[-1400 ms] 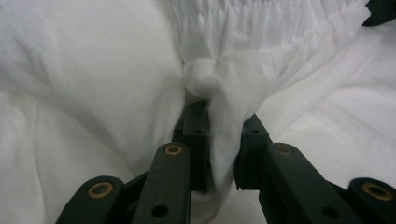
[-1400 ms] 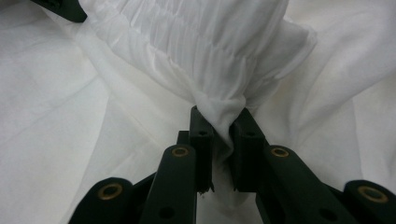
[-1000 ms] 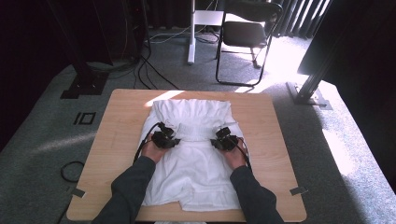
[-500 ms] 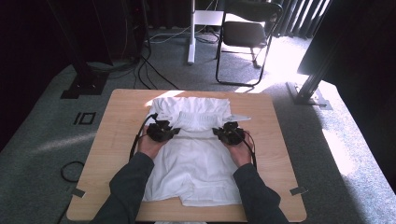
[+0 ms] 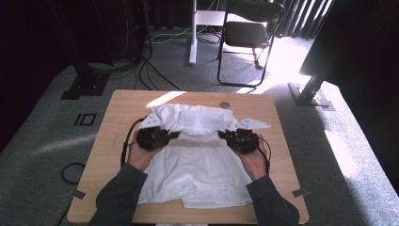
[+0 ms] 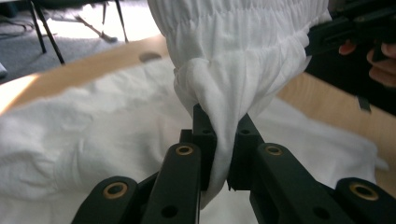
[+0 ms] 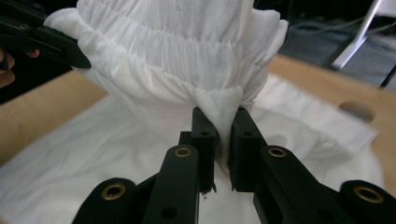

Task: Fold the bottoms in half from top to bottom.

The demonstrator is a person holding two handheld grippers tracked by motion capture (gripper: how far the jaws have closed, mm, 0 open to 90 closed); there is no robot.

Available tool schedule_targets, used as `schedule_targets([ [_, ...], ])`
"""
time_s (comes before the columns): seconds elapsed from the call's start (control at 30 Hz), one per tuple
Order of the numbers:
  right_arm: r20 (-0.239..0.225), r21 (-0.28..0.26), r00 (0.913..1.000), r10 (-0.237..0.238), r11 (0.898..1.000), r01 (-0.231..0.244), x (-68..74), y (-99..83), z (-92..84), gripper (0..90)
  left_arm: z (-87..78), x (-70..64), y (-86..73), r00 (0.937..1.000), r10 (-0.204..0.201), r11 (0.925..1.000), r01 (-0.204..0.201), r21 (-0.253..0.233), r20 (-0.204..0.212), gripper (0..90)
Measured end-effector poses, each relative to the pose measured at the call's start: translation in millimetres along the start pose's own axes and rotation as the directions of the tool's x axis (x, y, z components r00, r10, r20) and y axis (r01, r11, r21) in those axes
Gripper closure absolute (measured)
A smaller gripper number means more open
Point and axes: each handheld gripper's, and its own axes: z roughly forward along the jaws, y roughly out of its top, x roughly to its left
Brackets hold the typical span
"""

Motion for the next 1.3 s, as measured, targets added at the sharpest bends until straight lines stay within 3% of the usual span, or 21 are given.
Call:
schedule_targets([
  [0.03, 0.000, 0.000, 1.0000, 0.000, 1.000, 0.000, 0.0, 0.0, 0.0, 82.4, 0.0, 0.0, 0.0, 1.0000, 0.000, 1.0000, 0.000, 0.000, 0.000, 84.9],
  [0.1, -0.013, 0.071, 0.9999, 0.007, 0.997, -0.006, 5.9, -30.5, 6.2, 82.4, 7.6, -8.3, -19.9, 0.9998, 0.017, 0.9972, -0.016, 0.073, -0.006, 84.6],
  [0.13, -0.018, 0.095, 0.9997, 0.017, 0.995, -0.015, 7.7, -41.4, 9.5, 82.4, 16.5, -12.9, -40.0, 1.0000, 0.005, 0.9909, -0.005, 0.134, 0.005, 84.4],
  [0.2, -0.032, 0.145, 0.9984, 0.046, 0.989, -0.041, 10.0, -63.2, 16.9, 82.3, 25.2, -12.4, -58.7, 0.9992, -0.036, 0.9839, 0.033, 0.175, 0.014, 83.8],
  [0.23, -0.032, 0.145, 0.9984, 0.046, 0.989, -0.041, 10.0, -63.2, 16.9, 82.3, 25.2, -12.4, -58.7, 0.9992, -0.036, 0.9839, 0.033, 0.175, 0.014, 83.1],
  [0.3, -0.043, 0.187, 0.9960, 0.079, 0.980, -0.070, 11.4, -83.2, 24.9, 82.3, 36.6, -10.5, -74.1, 0.9979, -0.064, 0.9674, 0.059, 0.246, 0.009, 81.8],
  [0.37, -0.040, 0.237, 0.9942, 0.100, 0.967, -0.088, 11.6, -99.4, 34.1, 81.9, 44.8, -7.4, -83.7, 0.9933, -0.115, 0.9549, 0.108, 0.277, 0.012, 74.3],
  [0.4, -0.037, 0.260, 0.9934, 0.108, 0.961, -0.095, 11.1, -105.1, 37.9, 80.6, 45.4, -5.8, -85.2, 0.9897, -0.141, 0.9529, 0.128, 0.275, 0.027, 67.8],
  [0.43, -0.028, 0.282, 0.9924, 0.120, 0.953, -0.107, 9.2, -109.3, 40.9, 75.2, 43.5, -6.0, -84.2, 0.9906, -0.135, 0.9570, 0.123, 0.263, 0.026, 61.2],
  [0.5, -0.033, 0.292, 0.9881, 0.150, 0.947, -0.134, 5.4, -108.9, 39.6, 61.0, 33.2, -6.0, -78.4, 0.9905, -0.135, 0.9707, 0.128, 0.204, 0.023, 55.0],
  [0.57, -0.048, 0.258, 0.9883, 0.145, 0.958, -0.128, 2.2, -102.7, 30.9, 50.7, 19.2, 0.1, -71.7, 0.9861, -0.164, 0.9789, 0.159, 0.128, 0.027, 52.6],
  [0.63, -0.060, 0.210, 0.9906, 0.123, 0.972, -0.108, 0.0, -93.1, 18.5, 46.4, 12.4, 7.9, -68.4, 0.9816, -0.191, 0.9772, 0.188, 0.098, 0.014, 53.4],
  [0.73, -0.031, 0.130, 0.9919, 0.123, 0.984, -0.118, -8.6, -77.5, 3.8, 48.8, 13.5, 19.1, -61.4, 0.9773, -0.211, 0.9735, 0.212, 0.086, -0.022, 61.2],
  [0.8, 0.013, 0.121, 0.9883, 0.152, 0.981, -0.152, -18.2, -68.2, 4.7, 71.4, 22.4, 24.3, -55.1, 0.9777, -0.206, 0.9733, 0.209, 0.095, -0.041, 70.9],
  [0.87, 0.050, 0.142, 0.9852, 0.164, 0.975, -0.170, -25.1, -64.2, 14.0, 81.0, 34.9, 28.8, -48.6, 0.9782, -0.202, 0.9721, 0.206, 0.113, -0.049, 79.8],
  [0.93, 0.079, 0.176, 0.9816, 0.174, 0.967, -0.185, -31.4, -62.9, 30.7, 83.4, 51.0, 31.3, -43.6, 0.9789, -0.183, 0.9687, 0.195, 0.153, -0.090, 84.5],
  [0.97, 0.097, 0.192, 0.9802, 0.173, 0.963, -0.189, -33.3, -63.2, 39.6, 83.4, 61.4, 33.9, -42.6, 0.9780, -0.173, 0.9632, 0.193, 0.187, -0.116, 84.9],
  [1.07, 0.126, 0.253, 0.9783, 0.165, 0.948, -0.192, -37.8, -66.8, 63.8, 83.2, 82.7, 40.0, -44.8, 0.9750, -0.191, 0.9423, 0.215, 0.257, -0.113, 85.9],
  [1.13, 0.098, 0.274, 0.9812, 0.167, 0.943, -0.188, -38.3, -70.3, 74.0, 82.3, 92.9, 40.3, -48.7, 0.9765, -0.195, 0.9339, 0.213, 0.287, -0.092, 85.9],
  [1.17, 0.077, 0.269, 0.9815, 0.175, 0.944, -0.190, -37.4, -71.6, 75.6, 81.5, 94.6, 39.3, -50.6, 0.9769, -0.202, 0.9334, 0.214, 0.288, -0.072, 85.8],
  [1.3, 0.025, 0.232, 0.9824, 0.185, 0.955, -0.186, -28.9, -73.1, 63.5, 77.5, 82.3, 25.4, -55.1, 0.9814, -0.191, 0.9500, 0.189, 0.249, -0.015, 83.7],
])
